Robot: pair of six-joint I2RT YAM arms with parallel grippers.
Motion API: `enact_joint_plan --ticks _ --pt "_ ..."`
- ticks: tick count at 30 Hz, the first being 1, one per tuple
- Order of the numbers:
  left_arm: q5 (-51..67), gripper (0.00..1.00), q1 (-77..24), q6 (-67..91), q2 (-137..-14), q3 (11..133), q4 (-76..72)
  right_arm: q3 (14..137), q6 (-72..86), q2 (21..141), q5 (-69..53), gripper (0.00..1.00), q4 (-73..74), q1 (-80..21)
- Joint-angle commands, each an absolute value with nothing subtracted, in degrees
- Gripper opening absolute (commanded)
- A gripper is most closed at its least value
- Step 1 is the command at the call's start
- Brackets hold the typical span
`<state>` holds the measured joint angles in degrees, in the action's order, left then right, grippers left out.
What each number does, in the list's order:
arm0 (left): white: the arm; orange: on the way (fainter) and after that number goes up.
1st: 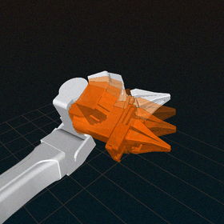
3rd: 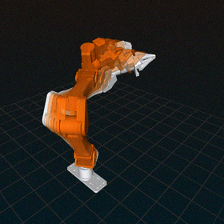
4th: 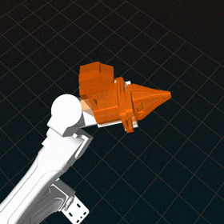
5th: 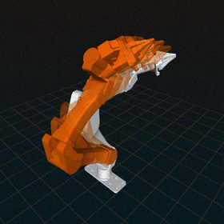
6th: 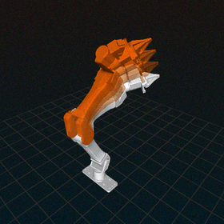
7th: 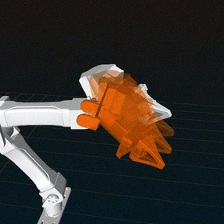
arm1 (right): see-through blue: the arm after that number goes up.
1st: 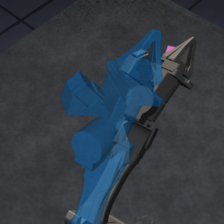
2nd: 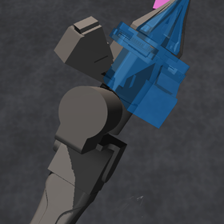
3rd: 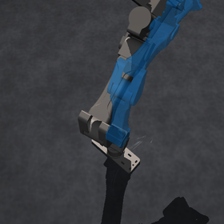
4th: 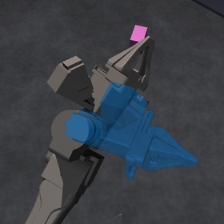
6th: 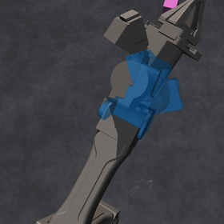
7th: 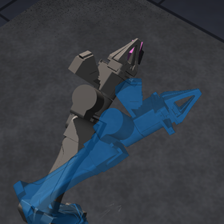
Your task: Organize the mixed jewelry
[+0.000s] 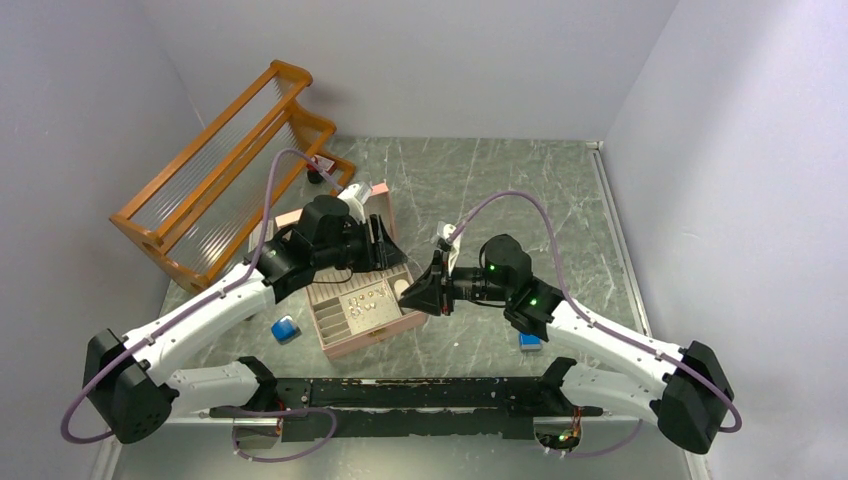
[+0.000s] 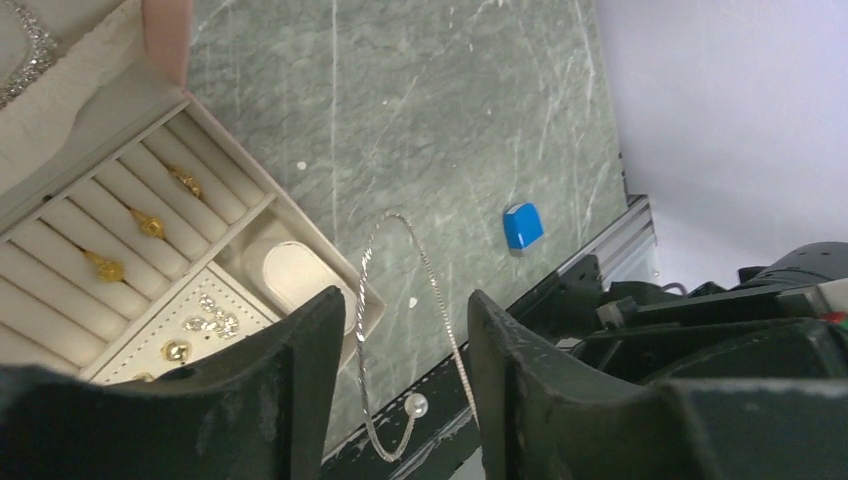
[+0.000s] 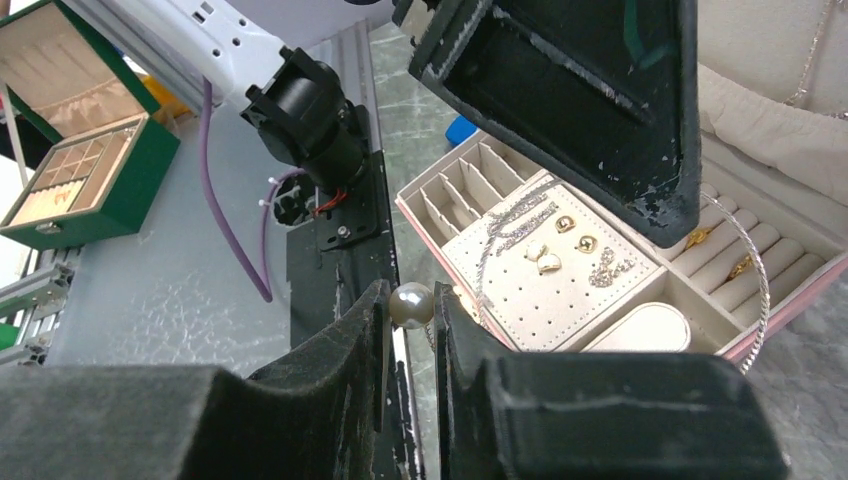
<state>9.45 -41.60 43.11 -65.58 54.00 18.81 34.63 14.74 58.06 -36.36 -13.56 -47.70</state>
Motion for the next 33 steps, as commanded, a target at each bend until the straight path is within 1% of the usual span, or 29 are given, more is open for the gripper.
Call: enact_joint_plan --ticks 1,3,6,10,12,15,20,21,22,25,26,29,33 --pt "11.19 0.46 -41.31 40.53 -65.97 55.67 20.59 36.42 13.28 58.66 -34.43 0.17 -15.09 -48.68" --pt "10.94 0.41 -41.30 40.35 -66.31 55.42 21.51 36.53 13.06 58.92 -33.60 0.17 -15.10 -48.92" --pt "11.26 0.28 -41.31 40.12 -66.49 55.18 21.81 36.56 12.85 59.18 -32.20 0.18 -15.20 -49.11" --pt "11.86 0.24 -41.31 40.12 -66.56 55.31 21.17 36.73 12.23 59.75 -31.49 0.18 -15.03 -49.30" --pt "12.26 0.18 -41.31 39.93 -66.72 55.53 20.95 36.81 12.16 59.90 -31.38 0.18 -15.03 -49.31" --pt "12.95 0.06 -41.21 39.91 -67.00 55.62 20.44 36.75 12.36 60.07 -31.00 0.18 -15.12 -49.37" --pt "13.75 0.05 -41.18 39.24 -67.23 55.93 20.04 36.77 13.06 60.33 -29.63 0.19 -14.97 -49.39" --pt "13.63 0.05 -41.22 38.90 -67.15 56.10 20.12 36.89 13.17 60.42 -29.24 0.22 -14.56 -49.39" --pt "13.44 0.05 -41.22 38.51 -67.01 56.26 20.06 37.03 13.38 60.53 -28.88 0.26 -14.34 -49.35" --pt "12.27 0.05 -41.14 37.41 -65.97 56.66 19.84 37.46 14.47 61.01 -27.58 0.44 -13.14 -49.38" --pt "11.83 0.05 -41.13 37.12 -65.52 56.75 19.74 37.89 14.83 61.32 -27.01 0.48 -12.40 -49.33" --pt "10.40 0.05 -41.13 35.61 -64.15 57.18 20.24 40.33 17.07 61.73 -24.20 0.52 -8.84 -49.39" --pt "6.44 0.05 -41.11 31.06 -61.75 59.58 25.28 41.91 20.43 59.58 -19.48 0.55 -6.42 -49.39"
